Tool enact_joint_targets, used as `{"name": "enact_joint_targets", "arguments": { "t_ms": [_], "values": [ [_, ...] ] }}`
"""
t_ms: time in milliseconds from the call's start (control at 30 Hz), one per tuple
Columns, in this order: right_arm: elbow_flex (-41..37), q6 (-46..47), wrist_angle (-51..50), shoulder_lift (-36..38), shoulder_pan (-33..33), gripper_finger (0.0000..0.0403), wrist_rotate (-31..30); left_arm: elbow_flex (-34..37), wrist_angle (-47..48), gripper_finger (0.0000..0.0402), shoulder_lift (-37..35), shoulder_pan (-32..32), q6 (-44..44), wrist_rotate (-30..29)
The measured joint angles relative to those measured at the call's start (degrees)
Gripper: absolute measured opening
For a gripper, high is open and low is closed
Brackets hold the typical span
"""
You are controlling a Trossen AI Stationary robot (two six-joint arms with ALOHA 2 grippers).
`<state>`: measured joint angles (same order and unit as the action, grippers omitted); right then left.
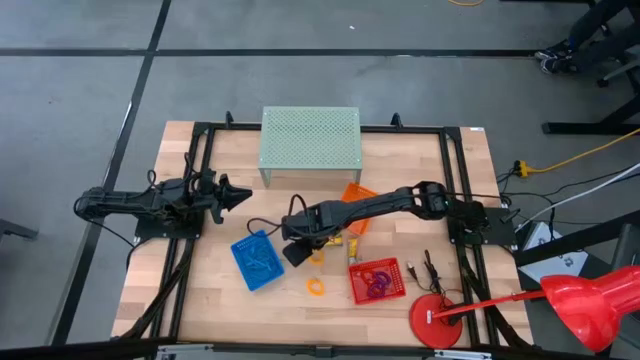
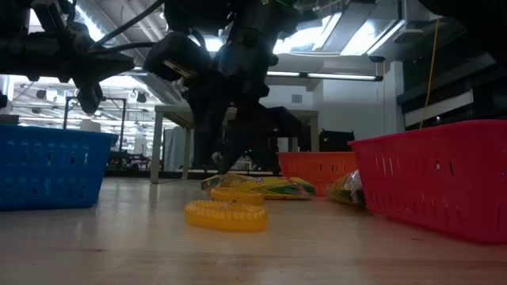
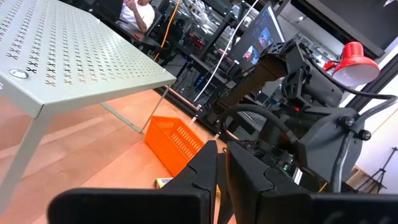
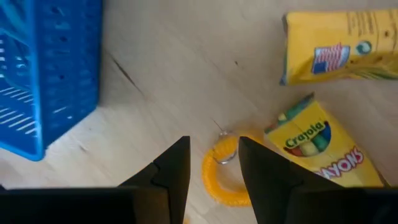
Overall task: Pick & Place Office Desk Supplies
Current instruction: Put the yellow spring keychain into the red bin
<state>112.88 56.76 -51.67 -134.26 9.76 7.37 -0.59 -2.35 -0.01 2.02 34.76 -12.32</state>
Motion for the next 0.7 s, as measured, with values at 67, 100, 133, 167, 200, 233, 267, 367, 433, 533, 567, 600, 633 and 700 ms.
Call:
{"name": "enact_joint_targets", "arguments": {
  "t_ms": [67,100,133,167,200,233,267,367,433,533,567,600,633,700],
  "values": [
    [0.0,0.9,-0.6,0.0,-0.1,0.0139,0.3,0.0,0.0,0.0031,0.0,0.0,0.0,0.0],
    [0.0,1.2,-0.8,0.0,-0.1,0.0139,0.6,0.0,0.0,0.0031,0.0,0.0,0.0,0.0],
    [0.0,1.3,-0.7,0.0,-0.1,0.0139,1.1,0.0,0.0,0.0031,0.0,0.0,0.0,0.0],
    [0.0,1.4,-0.6,0.0,-0.1,0.0139,1.6,0.0,0.0,0.0031,0.0,0.0,0.0,0.0],
    [0.0,1.8,-0.8,0.0,0.0,0.0139,2.0,0.0,0.0,0.0031,0.0,0.0,0.0,0.0],
    [0.0,2.0,-1.1,0.0,0.1,0.0139,2.3,0.0,0.0,0.0031,0.0,0.0,0.0,0.0],
    [0.0,2.2,-1.2,-0.1,0.3,0.0139,2.4,0.0,0.0,0.0031,0.0,0.0,0.0,0.0],
    [-0.1,2.4,-1.8,-0.8,0.4,0.0139,3.1,0.0,0.0,0.0031,0.0,0.0,0.0,0.0],
    [-0.2,2.5,-1.0,-1.5,0.4,0.0139,3.9,0.0,0.0,0.0031,0.0,0.0,0.0,0.0],
    [-0.2,2.4,-1.2,-1.8,0.4,0.0139,4.0,0.0,0.0,0.0031,0.0,0.0,0.0,0.0],
    [-0.2,2.4,-0.7,-1.8,0.4,0.0139,3.6,0.0,0.0,0.0031,0.0,0.0,0.0,0.0],
    [-0.1,2.4,-0.5,-1.9,0.4,0.0137,3.1,0.0,0.0,0.0031,0.0,0.0,0.0,0.0],
    [-0.1,2.2,-0.5,-2.0,0.3,0.0134,2.7,0.0,0.0,0.0031,0.0,0.0,0.0,0.0],
    [-0.2,1.7,-0.7,-2.2,0.2,0.0121,2.7,0.0,0.0,0.0031,0.0,0.0,0.0,0.0]
  ]
}}
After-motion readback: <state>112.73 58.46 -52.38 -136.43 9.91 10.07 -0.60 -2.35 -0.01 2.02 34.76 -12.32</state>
